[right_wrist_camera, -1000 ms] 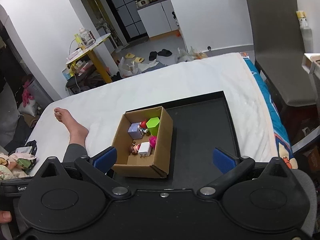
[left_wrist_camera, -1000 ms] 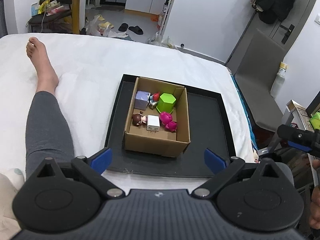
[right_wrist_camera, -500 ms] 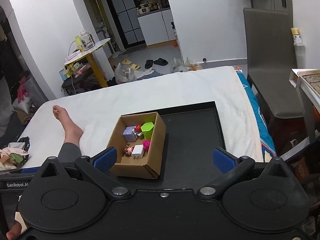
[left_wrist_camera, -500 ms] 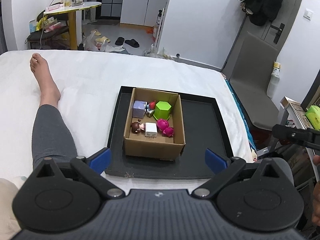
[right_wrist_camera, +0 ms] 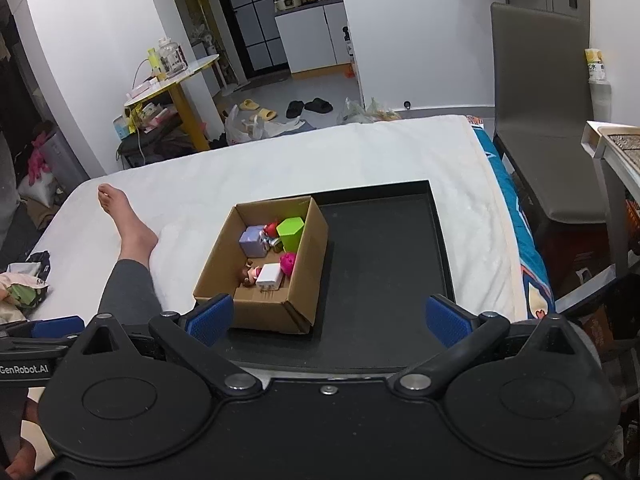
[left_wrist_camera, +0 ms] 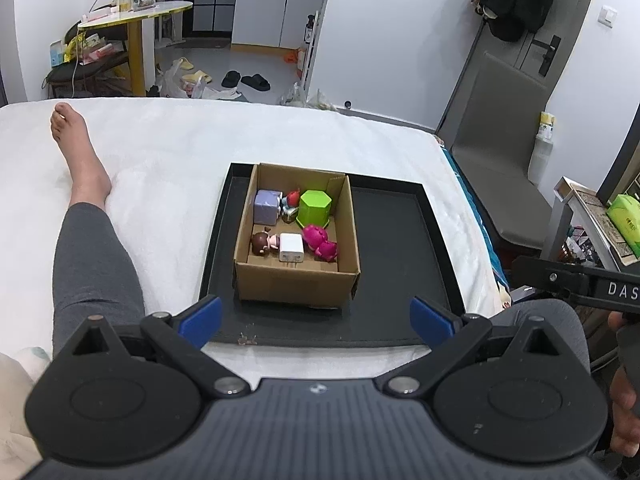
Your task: Organize rigid objects
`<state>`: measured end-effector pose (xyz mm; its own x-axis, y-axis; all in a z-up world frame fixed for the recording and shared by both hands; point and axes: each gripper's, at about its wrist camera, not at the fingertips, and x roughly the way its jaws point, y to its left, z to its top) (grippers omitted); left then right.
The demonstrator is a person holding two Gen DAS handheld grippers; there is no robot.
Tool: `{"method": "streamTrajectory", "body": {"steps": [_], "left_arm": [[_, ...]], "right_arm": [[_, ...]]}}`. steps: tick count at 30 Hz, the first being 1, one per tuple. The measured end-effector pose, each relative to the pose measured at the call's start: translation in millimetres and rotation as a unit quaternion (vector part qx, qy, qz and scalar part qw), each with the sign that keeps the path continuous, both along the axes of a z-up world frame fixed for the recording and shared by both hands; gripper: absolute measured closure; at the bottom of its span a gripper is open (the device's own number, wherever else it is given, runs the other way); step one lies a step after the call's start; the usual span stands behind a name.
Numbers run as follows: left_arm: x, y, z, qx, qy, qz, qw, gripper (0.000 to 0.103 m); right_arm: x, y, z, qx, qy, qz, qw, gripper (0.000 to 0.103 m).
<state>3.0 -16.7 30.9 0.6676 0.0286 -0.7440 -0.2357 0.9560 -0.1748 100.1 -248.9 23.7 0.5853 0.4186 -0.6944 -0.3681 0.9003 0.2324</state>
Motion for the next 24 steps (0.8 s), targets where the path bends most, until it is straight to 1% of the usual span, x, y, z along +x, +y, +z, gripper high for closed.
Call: {"method": "streamTrajectory", "body": {"steps": [9,24], "left_arm": [[1.0,-4.3,-4.3,0.0,0.007,-0.007,1.0,0.003],[3.6,-6.7,-6.9,0.001,0.015,-0.012,0.9998,0.003]], "right_arm": [[-2.8,1.8,-4.5,-0.002,0.004,0.01,1.0,0.0],[-1.0,0.8,-6.0,-0.003,0.006,0.01,1.0,0.0]]}}
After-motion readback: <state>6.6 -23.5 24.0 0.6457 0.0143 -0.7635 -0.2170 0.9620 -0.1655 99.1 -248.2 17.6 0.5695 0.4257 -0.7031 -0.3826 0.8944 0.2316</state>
